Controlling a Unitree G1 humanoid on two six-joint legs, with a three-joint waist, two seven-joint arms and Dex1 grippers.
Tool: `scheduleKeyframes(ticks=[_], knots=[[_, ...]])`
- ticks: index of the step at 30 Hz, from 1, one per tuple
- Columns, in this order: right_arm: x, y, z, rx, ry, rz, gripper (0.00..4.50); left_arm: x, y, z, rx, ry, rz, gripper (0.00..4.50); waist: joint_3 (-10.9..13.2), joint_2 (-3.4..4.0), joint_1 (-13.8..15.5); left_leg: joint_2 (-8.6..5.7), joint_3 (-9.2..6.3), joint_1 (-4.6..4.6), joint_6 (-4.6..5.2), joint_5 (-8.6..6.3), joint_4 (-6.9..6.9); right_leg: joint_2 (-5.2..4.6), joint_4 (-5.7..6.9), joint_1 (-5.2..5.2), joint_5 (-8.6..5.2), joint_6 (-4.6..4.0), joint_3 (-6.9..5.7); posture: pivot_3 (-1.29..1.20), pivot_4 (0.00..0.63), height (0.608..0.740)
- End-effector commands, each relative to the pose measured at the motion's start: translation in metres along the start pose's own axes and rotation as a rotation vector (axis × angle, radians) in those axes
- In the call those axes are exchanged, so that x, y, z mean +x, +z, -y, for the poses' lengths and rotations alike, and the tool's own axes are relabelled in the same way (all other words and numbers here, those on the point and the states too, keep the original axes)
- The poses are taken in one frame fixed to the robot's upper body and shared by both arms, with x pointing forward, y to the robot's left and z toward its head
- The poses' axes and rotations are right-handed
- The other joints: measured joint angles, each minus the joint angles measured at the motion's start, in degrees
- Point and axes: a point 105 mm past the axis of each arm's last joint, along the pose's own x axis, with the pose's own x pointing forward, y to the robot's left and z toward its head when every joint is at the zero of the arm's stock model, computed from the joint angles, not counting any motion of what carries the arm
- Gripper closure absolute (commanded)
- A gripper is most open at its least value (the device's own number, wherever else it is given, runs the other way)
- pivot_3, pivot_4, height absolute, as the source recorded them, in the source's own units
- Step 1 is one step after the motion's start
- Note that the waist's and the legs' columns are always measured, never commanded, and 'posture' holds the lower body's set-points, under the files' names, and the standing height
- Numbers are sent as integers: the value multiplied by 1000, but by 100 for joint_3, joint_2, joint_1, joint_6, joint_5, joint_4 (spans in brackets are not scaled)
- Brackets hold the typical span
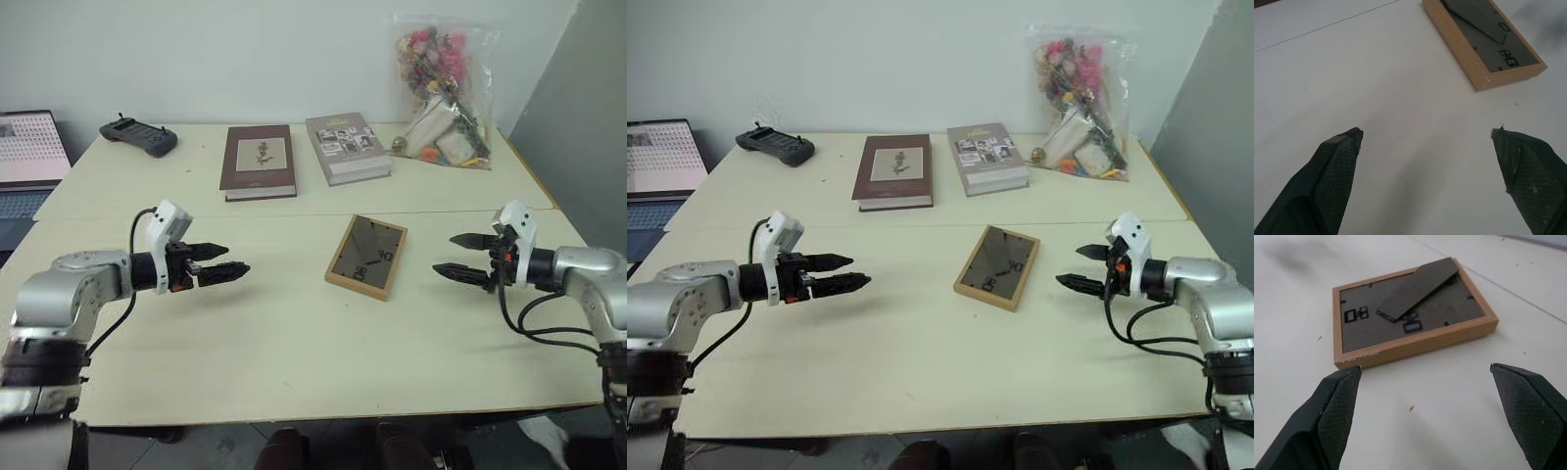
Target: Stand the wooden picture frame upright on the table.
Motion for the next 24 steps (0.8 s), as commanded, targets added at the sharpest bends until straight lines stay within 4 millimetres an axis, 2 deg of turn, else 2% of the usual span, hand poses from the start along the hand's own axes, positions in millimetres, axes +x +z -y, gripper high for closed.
scheduleKeyframes(ticks=[1,7,11,14,19,24], knots=[[-6,8,7,-34,-6,6,26,0,9,0,41,-29,1,0,0,0,1,0,0,-1,0,0,0,0,0,0,0,0,0,0,150,740],[-2,5,20,-48,-64,-2,26,17,6,0,18,-62,-2,0,0,0,1,2,7,-12,-1,1,6,-4,2,-10,0,0,4,0,150,740],[13,2,28,-71,-107,-10,26,35,17,-3,-85,-72,70,0,0,-1,11,3,5,-14,-1,1,10,-4,7,-12,0,0,0,0,150,740],[21,1,30,-89,-111,-14,26,42,17,-6,-114,-75,71,0,0,-1,4,1,7,-18,-2,1,13,-4,8,-15,1,1,1,0,150,740],[28,0,37,-115,-158,-28,26,56,12,-14,-15,-14,36,0,0,-1,-5,2,17,-22,-9,5,13,-5,4,-23,1,1,10,0,150,740],[40,-1,44,-102,-205,-33,26,83,18,-26,79,89,56,0,0,-2,10,2,18,-22,-7,5,15,-8,11,-23,2,1,7,0,150,740]])
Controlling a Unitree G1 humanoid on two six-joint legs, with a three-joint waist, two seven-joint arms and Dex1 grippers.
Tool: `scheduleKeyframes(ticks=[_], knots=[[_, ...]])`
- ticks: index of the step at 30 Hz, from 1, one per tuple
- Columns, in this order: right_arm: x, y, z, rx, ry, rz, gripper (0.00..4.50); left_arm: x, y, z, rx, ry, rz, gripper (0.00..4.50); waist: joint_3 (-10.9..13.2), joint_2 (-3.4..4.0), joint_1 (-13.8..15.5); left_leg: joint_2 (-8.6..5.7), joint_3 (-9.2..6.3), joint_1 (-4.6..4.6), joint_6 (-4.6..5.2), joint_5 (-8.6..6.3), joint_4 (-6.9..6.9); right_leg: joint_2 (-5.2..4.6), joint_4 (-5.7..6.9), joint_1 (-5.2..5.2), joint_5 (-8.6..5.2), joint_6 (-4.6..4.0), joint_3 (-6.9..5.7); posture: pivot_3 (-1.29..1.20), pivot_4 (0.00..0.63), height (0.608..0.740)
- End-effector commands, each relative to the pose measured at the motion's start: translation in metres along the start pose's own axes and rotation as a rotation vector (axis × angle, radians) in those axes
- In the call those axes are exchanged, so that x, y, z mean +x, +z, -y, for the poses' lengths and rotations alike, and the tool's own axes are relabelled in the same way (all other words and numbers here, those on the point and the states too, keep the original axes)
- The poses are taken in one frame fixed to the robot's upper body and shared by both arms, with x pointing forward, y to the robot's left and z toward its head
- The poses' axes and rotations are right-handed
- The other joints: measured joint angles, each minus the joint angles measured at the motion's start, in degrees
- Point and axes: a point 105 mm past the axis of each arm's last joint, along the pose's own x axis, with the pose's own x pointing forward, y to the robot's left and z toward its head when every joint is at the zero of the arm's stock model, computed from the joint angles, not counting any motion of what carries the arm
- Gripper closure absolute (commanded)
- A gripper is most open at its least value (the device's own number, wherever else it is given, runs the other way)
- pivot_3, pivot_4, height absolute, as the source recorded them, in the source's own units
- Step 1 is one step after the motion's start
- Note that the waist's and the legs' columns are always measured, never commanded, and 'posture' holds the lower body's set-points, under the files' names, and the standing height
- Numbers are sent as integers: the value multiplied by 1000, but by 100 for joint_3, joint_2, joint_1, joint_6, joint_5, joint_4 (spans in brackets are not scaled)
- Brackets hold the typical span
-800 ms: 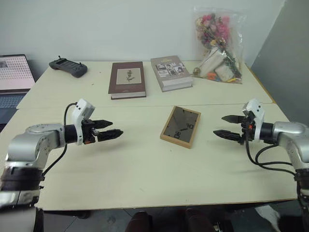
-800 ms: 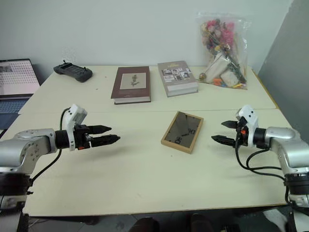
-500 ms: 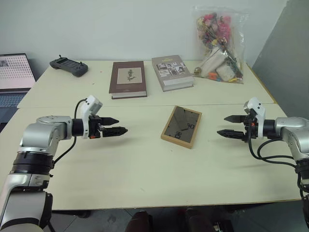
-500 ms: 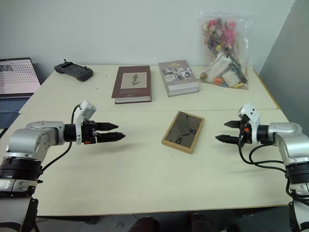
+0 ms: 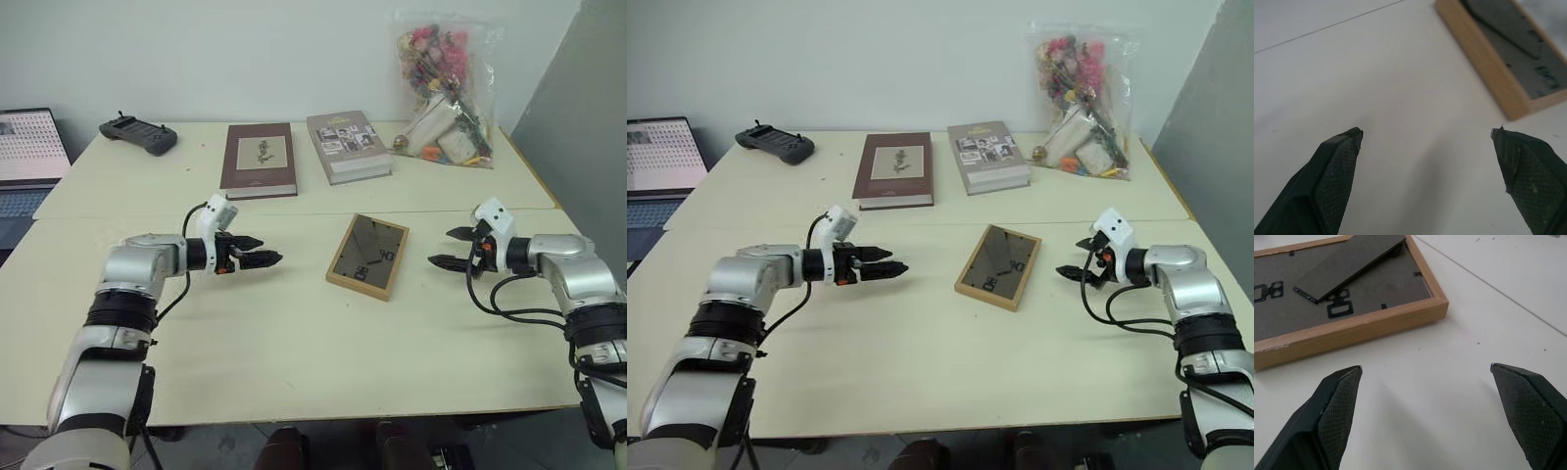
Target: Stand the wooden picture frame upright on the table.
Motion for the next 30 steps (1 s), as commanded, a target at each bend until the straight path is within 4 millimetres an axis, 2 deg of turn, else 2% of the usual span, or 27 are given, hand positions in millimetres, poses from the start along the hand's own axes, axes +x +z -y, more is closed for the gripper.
scheduleKeyframes(ticks=[1,3,4,7,12,16,20,23,25,30], knots=[[8,10,3,-36,-30,15,309,14,20,-7,99,66,45,0,0,0,9,-1,1,-1,0,0,1,0,0,0,0,0,0,0,150,740],[16,6,2,-44,-41,-7,624,26,23,-7,117,91,55,353,0,0,17,0,7,-2,-1,1,1,-1,-2,-1,0,0,0,0,150,740],[20,3,1,-50,-49,-20,729,32,26,-6,122,96,63,386,0,0,19,0,10,-4,-2,1,1,-3,-3,-2,0,0,0,0,150,740],[32,0,4,-66,-96,-42,1411,50,29,-4,152,127,66,1075,0,0,14,1,29,-4,-17,10,2,-8,-3,-4,0,1,5,0,150,740],[56,10,-1,-78,-134,-10,2590,84,31,18,240,99,56,2130,-1,-2,-8,5,43,-3,-20,12,1,-9,0,-9,1,2,10,0,150,740],[70,18,-13,-84,-107,21,3574,97,30,32,265,59,56,3045,-1,-2,-37,8,48,-4,-21,13,0,-8,0,-11,1,2,11,0,150,740],[77,26,-27,-86,-58,55,4484,97,28,36,284,42,48,3955,-1,-1,-111,8,49,-4,-21,13,0,-9,1,-12,1,2,14,0,150,740],[83,29,-42,-88,-3,69,4500,90,23,36,284,28,14,4479,-1,-1,-129,8,47,-4,-21,13,-1,-9,2,-12,1,2,14,0,150,740],[85,32,-52,-92,32,79,4500,84,20,38,296,11,-13,4479,-1,-1,-142,9,45,-4,-21,13,-2,-7,3,-12,1,2,15,0,150,740],[87,37,-89,-125,170,92,4500,44,-12,48,323,-43,-153,4479,-3,1,-222,10,41,0,-22,13,-3,4,14,-25,0,2,41,0,150,740]])
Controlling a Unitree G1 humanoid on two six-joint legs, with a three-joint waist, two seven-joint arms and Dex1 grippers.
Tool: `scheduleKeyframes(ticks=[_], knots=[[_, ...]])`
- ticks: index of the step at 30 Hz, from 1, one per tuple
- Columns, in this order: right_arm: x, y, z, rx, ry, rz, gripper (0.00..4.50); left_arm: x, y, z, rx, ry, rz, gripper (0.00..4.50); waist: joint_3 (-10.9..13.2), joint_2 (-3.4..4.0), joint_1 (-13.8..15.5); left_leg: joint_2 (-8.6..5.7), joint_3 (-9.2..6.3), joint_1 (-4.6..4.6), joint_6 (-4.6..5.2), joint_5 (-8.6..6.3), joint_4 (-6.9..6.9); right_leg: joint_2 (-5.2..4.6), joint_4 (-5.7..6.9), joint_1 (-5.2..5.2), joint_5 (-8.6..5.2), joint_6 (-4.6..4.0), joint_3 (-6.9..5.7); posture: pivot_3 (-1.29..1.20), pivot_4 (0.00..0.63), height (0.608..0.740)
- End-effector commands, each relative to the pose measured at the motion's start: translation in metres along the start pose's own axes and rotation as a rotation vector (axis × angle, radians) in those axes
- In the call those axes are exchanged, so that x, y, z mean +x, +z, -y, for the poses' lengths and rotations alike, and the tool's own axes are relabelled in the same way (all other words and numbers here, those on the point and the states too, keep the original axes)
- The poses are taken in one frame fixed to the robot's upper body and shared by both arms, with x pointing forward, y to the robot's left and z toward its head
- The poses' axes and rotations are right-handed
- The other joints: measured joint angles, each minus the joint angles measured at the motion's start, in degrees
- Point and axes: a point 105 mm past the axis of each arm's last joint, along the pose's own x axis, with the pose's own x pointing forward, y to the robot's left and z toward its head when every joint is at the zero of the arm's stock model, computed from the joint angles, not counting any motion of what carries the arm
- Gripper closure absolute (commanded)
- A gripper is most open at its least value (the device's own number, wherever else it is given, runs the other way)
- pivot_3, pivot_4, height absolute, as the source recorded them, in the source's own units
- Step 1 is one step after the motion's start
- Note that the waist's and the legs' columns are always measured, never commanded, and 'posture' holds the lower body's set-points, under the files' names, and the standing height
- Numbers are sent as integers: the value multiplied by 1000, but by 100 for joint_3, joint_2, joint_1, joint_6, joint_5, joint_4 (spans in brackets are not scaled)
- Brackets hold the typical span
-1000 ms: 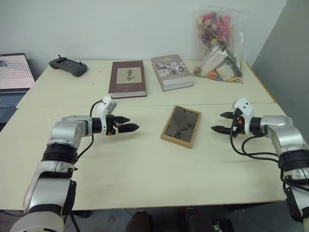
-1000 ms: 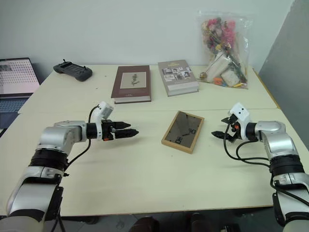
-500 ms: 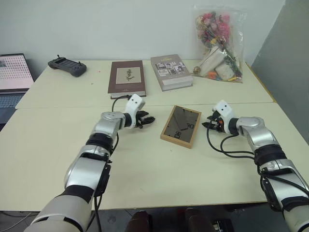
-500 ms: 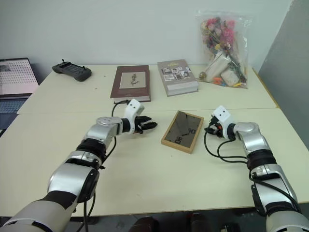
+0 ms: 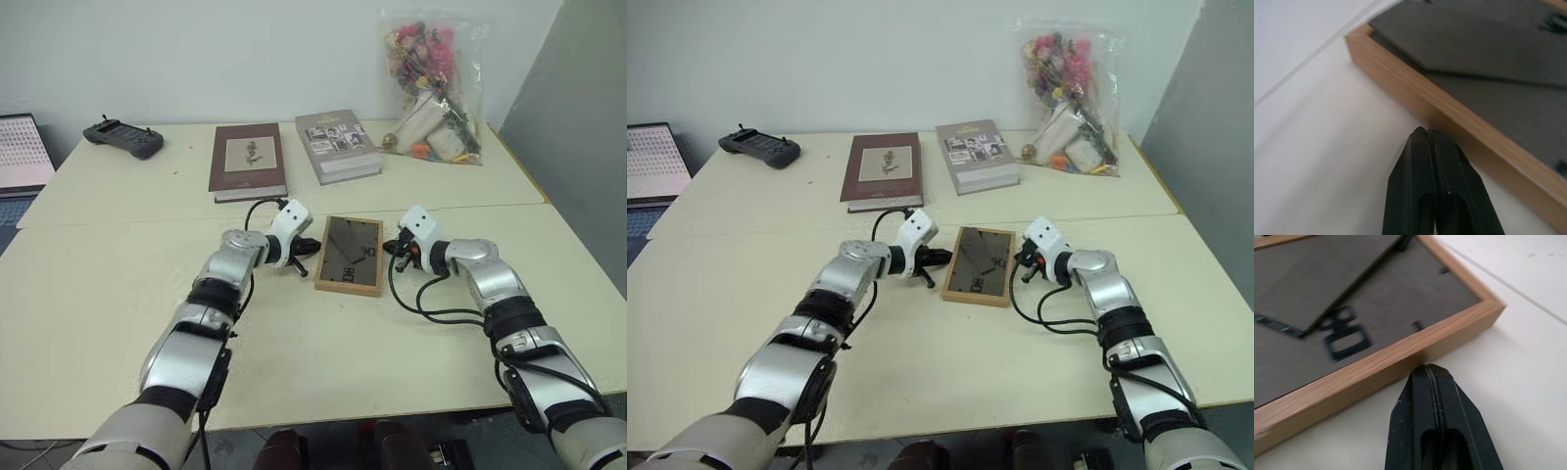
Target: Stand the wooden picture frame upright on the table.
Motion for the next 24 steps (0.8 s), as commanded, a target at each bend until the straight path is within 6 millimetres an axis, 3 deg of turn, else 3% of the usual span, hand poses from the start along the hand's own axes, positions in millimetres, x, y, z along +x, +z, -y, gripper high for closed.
scheduleKeyframes(ticks=[1,8,16,21,24], knots=[[3,24,-23,-52,93,67,4500,-23,-9,19,35,-54,-78,4479,-1,1,-28,0,0,-1,0,0,-1,0,2,-4,0,0,2,0,150,740],[-1,29,-50,-58,221,80,4500,-58,-15,52,32,-122,-138,4479,-1,1,17,-7,2,1,22,-13,-1,0,20,-13,-1,1,16,0,150,740],[-9,31,-66,-59,315,72,4500,-66,-19,87,21,-206,-164,4479,-1,1,90,-10,2,-1,27,-16,0,-1,20,-12,-1,1,14,0,150,740],[-19,26,-62,-72,320,39,4500,-76,-26,91,5,-224,-201,4479,-1,0,88,-9,1,-1,28,-16,0,-1,20,-12,-1,1,11,0,150,740],[-21,19,-37,-122,197,4,4500,-90,-38,81,-16,-215,-236,4479,-1,0,85,-8,2,0,28,-16,0,-1,20,-11,-1,1,12,0,150,740]])
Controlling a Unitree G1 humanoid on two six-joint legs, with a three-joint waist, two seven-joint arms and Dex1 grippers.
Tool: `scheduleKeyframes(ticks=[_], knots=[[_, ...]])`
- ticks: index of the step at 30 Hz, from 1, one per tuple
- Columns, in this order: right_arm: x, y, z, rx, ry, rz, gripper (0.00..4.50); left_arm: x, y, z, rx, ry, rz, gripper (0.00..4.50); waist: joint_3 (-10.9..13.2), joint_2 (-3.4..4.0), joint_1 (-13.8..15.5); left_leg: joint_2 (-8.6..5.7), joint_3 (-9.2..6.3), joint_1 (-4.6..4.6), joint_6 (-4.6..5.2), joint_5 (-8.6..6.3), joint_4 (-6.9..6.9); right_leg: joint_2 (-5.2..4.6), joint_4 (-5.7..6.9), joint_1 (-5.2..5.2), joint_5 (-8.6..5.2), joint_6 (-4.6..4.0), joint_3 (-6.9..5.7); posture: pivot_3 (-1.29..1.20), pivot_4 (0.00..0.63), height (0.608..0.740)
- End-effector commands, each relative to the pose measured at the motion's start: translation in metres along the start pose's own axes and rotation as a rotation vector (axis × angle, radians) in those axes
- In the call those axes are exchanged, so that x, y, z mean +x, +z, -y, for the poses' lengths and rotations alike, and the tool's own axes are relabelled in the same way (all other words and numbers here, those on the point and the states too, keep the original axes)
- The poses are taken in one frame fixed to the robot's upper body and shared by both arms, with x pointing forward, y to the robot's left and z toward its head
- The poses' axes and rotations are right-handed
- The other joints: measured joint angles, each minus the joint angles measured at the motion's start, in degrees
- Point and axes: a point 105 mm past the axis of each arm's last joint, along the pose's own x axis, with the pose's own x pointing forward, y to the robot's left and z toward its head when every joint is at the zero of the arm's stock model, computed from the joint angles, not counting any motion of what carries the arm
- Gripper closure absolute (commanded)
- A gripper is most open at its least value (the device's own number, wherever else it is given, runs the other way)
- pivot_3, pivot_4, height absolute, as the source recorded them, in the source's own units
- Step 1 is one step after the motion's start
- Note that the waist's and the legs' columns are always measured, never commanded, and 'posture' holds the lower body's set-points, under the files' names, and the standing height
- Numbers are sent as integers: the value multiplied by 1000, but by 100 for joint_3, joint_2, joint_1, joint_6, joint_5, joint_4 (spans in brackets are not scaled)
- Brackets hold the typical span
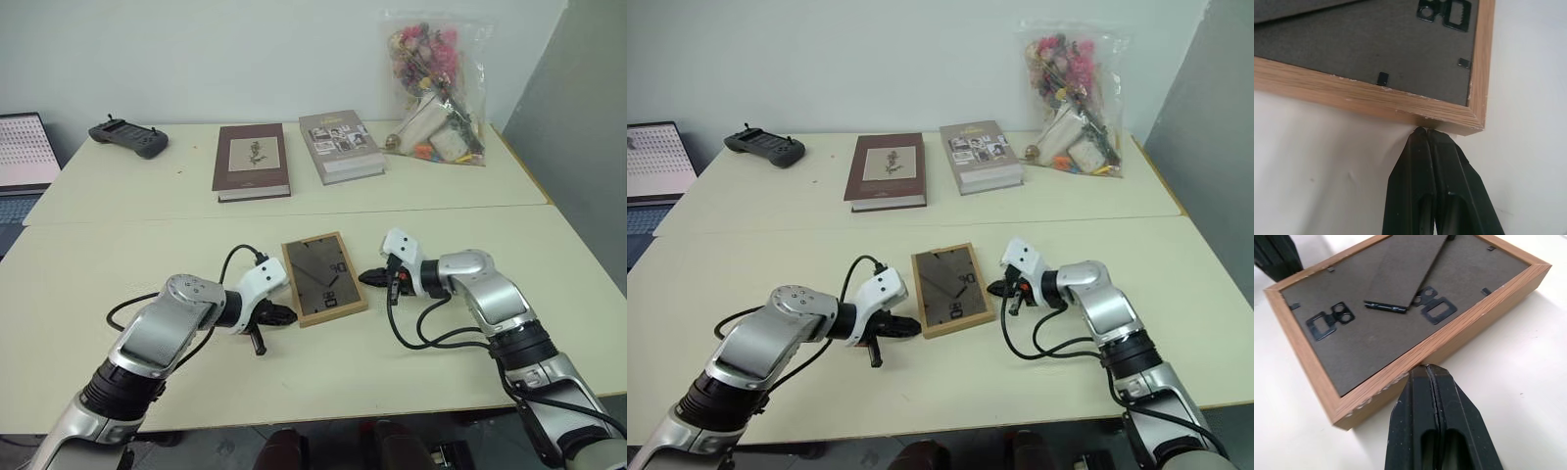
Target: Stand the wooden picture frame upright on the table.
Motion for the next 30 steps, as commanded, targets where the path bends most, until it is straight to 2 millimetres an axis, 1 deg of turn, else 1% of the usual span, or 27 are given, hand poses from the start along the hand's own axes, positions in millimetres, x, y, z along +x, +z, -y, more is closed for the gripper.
scheduleKeyframes(ticks=[1,3,5,6,7,8,9,10,12,14,17,21,23,24,26,30], knots=[[-11,4,24,-100,-133,-9,4500,-20,-11,-7,-15,10,-11,4479,0,0,-2,1,0,1,0,0,0,0,-1,0,0,0,0,0,150,740],[-15,3,37,-107,-198,-5,4500,-30,-18,-13,-90,4,14,4479,0,0,-3,2,0,2,0,0,-2,0,0,-1,0,-1,-2,0,150,740],[-16,1,43,-115,-223,-2,4500,-42,-15,-12,-290,-75,99,4108,0,0,-3,2,0,0,0,0,-2,0,0,-3,-1,-1,-5,0,150,740],[-16,1,45,-113,-228,3,4500,-48,-11,-10,-381,-125,146,4009,0,-1,-5,3,1,-1,0,0,-2,0,0,-3,-1,-1,-6,0,150,740],[-15,0,46,-110,-231,9,4500,-54,-6,-9,-461,-165,194,3711,0,-1,-10,3,1,-3,0,0,-1,0,-1,-3,-1,-1,-9,0,150,740],[-14,0,47,-106,-234,16,4500,-58,-1,-10,-528,-193,240,3575,0,-1,-6,3,0,-3,0,0,0,0,-1,-3,-1,0,-11,0,150,740],[-13,-1,49,-104,-240,19,4500,-62,6,-11,-565,-218,305,3279,0,-1,-4,2,0,-3,0,0,0,-1,-2,0,-1,0,-16,0,150,740],[-12,-2,50,-105,-245,19,4500,-67,12,-12,-608,-237,366,3091,0,-1,-2,2,-2,-3,0,0,1,-1,-4,3,-1,1,-22,0,150,740],[-11,-4,51,-115,-250,14,4500,-71,12,-18,-788,-274,425,2594,0,-2,4,2,-6,-2,-1,1,5,-5,-6,12,-1,1,-31,0,150,740],[-10,-4,52,-108,-251,21,4500,-70,1,-11,-895,-343,418,2106,0,-4,-19,4,-9,-3,-2,1,5,-6,-8,13,-1,1,-35,0,150,740],[-8,-3,50,-111,-240,26,4500,-63,-17,-4,-1004,-384,415,1447,-1,-4,-65,5,-10,8,-7,4,2,-5,-3,11,-2,-1,-19,0,150,740],[-5,-2,45,-114,-219,27,4500,-49,-35,-1,-1119,-364,405,501,-1,-4,-48,8,-15,8,-7,4,1,-6,-1,9,-4,-3,-22,0,150,740],[-2,-2,41,-112,-208,30,4500,-43,-39,-1,-1147,-346,407,127,-3,0,-31,5,-13,12,-4,2,0,-10,3,11,-3,-3,-21,0,150,740],[-1,-1,40,-112,-201,31,4500,-40,-40,-4,-1171,-332,417,27,-4,-1,-19,3,-12,17,-4,2,0,-11,5,14,-3,-3,-20,0,150,740],[2,-2,36,-113,-186,31,4500,-32,-42,-6,-1199,-315,415,27,-4,-2,-13,3,-12,18,-4,2,1,-12,7,15,-3,-3,-21,0,150,740],[13,0,26,-114,-146,35,4500,-6,-55,-2,-1252,-274,351,27,-15,4,4,-1,-12,20,-7,3,0,-15,8,18,-3,-3,-23,0,150,740]])
